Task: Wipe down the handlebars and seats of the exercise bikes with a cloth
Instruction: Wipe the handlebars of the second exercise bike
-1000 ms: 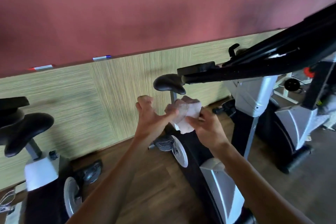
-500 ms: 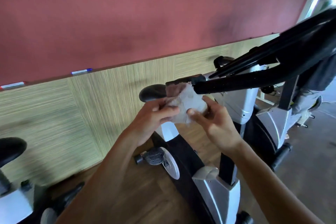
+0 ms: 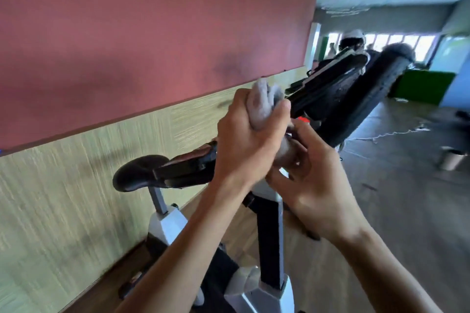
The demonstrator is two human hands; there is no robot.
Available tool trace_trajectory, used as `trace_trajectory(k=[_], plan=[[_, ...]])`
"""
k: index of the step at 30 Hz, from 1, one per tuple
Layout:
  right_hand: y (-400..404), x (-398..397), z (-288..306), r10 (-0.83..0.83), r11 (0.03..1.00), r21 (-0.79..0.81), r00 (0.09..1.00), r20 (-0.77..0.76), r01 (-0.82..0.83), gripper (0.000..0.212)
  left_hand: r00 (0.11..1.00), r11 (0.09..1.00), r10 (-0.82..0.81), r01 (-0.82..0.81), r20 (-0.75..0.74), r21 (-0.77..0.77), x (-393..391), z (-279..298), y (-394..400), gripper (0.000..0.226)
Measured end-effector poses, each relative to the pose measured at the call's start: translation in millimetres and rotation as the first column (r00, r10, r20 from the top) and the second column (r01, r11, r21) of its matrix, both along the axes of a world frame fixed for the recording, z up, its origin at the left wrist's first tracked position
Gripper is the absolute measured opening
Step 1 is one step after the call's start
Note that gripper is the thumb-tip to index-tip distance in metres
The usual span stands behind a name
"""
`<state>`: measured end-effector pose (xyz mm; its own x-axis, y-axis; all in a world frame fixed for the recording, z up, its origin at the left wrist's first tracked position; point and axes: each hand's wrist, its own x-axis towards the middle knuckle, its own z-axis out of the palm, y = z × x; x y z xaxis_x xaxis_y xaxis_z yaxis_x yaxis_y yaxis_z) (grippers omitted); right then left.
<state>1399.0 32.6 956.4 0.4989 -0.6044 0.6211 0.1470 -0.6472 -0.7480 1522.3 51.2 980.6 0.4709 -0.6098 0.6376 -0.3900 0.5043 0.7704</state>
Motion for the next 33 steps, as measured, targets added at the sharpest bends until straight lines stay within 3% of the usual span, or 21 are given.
trace_trajectory(k=[3,5,7,9,11,13,17,19,21,23,29,33], plan=[[4,-20,9,0.012,0.999,0.031,0.999,-0.030,-0.011,0.062,0.996,0.992,-0.065,0.071,0.066,-0.100,0,22,-27,0.017],[14,-30,16,-0.219,0.975,-0.013,0.975,0.033,0.220,0.059,0.991,0.983,-0.106,0.116,0.077,-0.142,-1,35,-39,0.015],[24,-41,26,-0.522,0.837,-0.067,0.828,0.204,0.543,0.038,0.985,0.975,-0.144,0.158,0.096,-0.157,-4,45,-51,0.020],[28,-53,42,-0.681,0.664,-0.106,0.657,0.325,0.740,0.016,0.959,0.979,-0.173,0.192,0.225,-0.063,-20,51,-59,0.037],[27,-63,62,-0.773,0.521,-0.219,0.565,0.290,0.825,0.021,0.917,0.982,-0.182,0.184,0.355,0.026,-44,51,-59,0.063],[20,-67,86,-0.854,0.440,-0.304,0.498,0.148,0.845,0.032,0.917,0.982,-0.169,0.188,0.362,-0.015,-58,57,-62,0.074],[9,-63,124,-0.910,0.413,-0.387,0.391,-0.137,0.824,0.041,0.897,0.979,-0.076,0.150,0.436,-0.138,-60,57,-79,0.055],[7,-64,133,-0.910,0.412,-0.419,0.344,-0.231,0.809,0.043,0.827,0.983,0.051,0.057,0.560,-0.173,-53,31,-71,0.055],[6,-64,137,-0.906,0.415,-0.415,0.327,-0.269,0.810,0.047,0.723,0.981,0.147,-0.016,0.676,-0.196,-42,-1,-55,0.060],[5,-65,132,-0.911,0.404,-0.427,0.317,-0.263,0.809,0.050,0.675,0.981,0.161,-0.031,0.720,-0.190,-36,-14,-50,0.066],[5,-59,137,-0.886,0.459,-0.356,0.392,-0.246,0.814,0.065,0.719,0.971,0.170,-0.006,0.674,-0.239,-67,50,-76,0.059],[4,-58,140,-0.887,0.460,-0.348,0.403,-0.225,0.817,0.058,0.760,0.962,0.177,0.001,0.626,-0.273,-63,40,-77,0.052]])
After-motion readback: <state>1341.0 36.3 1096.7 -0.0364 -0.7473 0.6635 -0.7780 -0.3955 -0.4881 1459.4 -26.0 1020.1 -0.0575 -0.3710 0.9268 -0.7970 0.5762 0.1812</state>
